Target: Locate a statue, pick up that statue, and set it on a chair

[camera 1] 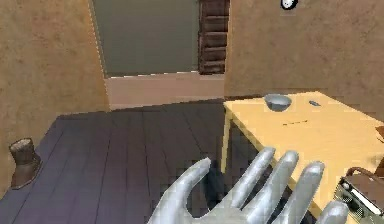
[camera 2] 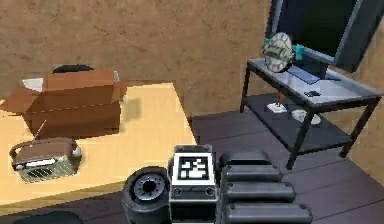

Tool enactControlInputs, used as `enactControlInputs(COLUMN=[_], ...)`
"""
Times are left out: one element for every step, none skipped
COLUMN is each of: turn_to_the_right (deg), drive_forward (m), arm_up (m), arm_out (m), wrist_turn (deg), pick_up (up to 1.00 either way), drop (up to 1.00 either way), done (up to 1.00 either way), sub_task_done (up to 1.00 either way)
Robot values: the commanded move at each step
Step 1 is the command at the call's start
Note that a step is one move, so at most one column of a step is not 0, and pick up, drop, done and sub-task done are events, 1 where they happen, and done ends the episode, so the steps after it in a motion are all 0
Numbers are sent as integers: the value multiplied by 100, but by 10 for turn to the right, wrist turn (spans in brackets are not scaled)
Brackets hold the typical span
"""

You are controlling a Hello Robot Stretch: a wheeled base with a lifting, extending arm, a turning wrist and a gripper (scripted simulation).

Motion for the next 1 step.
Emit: enactControlInputs(turn_to_the_right=[210], drive_forward=[0], arm_up=[0], arm_out=[0], wrist_turn=[0], pick_up=[0], drop=[0], done=[0], sub_task_done=[0])
